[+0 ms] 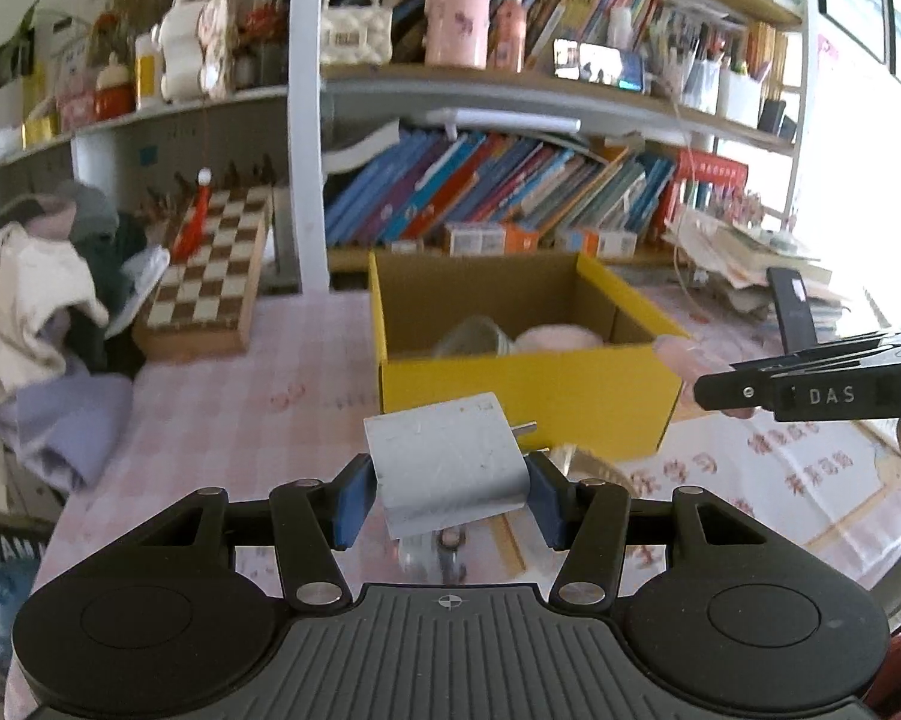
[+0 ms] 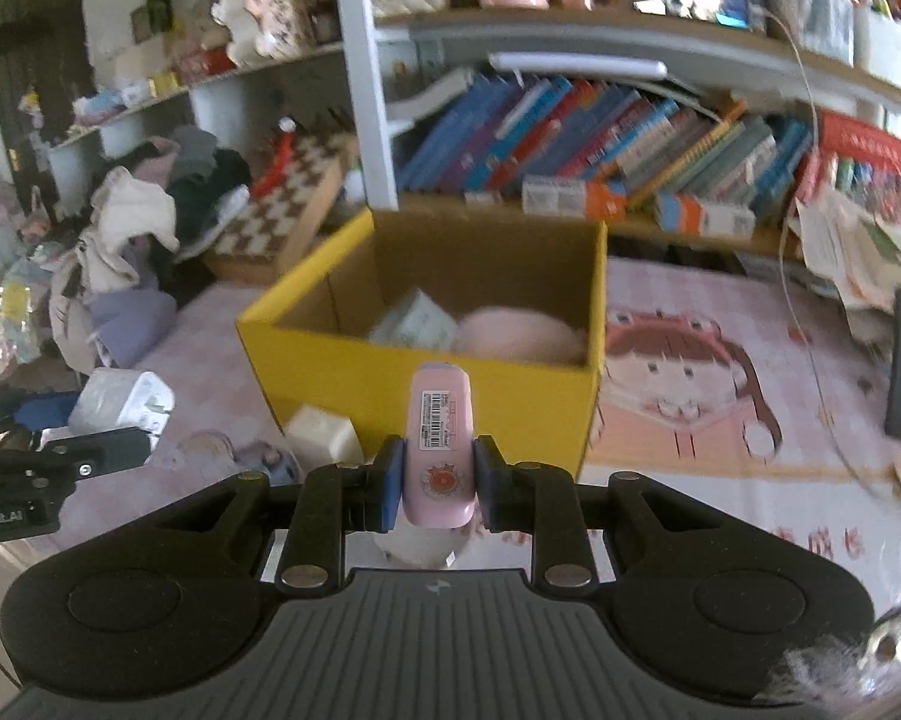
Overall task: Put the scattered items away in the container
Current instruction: 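Carry the charger and pink stick with both tools over the yellow box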
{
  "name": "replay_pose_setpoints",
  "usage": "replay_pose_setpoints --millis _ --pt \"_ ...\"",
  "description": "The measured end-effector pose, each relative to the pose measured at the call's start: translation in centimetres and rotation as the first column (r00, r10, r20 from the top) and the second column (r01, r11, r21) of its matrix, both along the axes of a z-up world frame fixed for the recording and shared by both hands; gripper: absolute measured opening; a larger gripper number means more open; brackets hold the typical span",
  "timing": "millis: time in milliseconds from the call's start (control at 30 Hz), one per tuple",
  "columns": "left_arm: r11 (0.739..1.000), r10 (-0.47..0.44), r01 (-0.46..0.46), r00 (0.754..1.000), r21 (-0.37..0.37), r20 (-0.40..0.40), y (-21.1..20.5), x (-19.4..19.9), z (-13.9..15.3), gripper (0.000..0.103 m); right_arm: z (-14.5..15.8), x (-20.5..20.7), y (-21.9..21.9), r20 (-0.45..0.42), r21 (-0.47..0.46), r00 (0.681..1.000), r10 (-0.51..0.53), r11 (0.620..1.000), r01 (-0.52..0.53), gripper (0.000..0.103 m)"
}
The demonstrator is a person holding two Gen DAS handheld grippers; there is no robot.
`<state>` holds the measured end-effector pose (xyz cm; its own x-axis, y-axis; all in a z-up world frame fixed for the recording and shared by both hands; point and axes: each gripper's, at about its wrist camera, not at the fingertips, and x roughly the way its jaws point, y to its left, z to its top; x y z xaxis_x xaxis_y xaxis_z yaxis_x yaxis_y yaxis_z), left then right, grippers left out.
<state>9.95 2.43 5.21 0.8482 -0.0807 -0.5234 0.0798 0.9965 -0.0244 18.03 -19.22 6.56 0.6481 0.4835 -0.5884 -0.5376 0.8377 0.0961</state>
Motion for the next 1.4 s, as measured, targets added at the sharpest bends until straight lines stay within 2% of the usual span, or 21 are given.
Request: replay_pose_setpoints --millis 400,833,1133,1400 --pt "1.000 0.016 -0.018 0.998 0.024 0.066 -0.7 3.3 1.9 0.054 1.5 3.9 0.7 0.050 0.032 0.997 0.057 0.998 -0.059 0.023" --pt "0.999 -0.011 0.010 1.000 0.050 0.023 -3.1 9.6 1.4 0.054 1.3 9.4 0.6 0.064 -0.008 0.989 0.132 0.991 -0.132 0.023" --pt "0.996 -0.021 0.023 0.999 0.084 -0.026 -3.8 14.2 0.7 0.054 0.4 14.1 1.7 0.073 -0.099 0.974 0.216 0.973 -0.208 0.023" --pt "0.993 -0.024 0.033 0.996 0.115 -0.083 -3.8 18.8 0.1 0.054 -1.4 17.9 4.9 0.070 -0.258 0.937 0.343 0.913 -0.315 0.023"
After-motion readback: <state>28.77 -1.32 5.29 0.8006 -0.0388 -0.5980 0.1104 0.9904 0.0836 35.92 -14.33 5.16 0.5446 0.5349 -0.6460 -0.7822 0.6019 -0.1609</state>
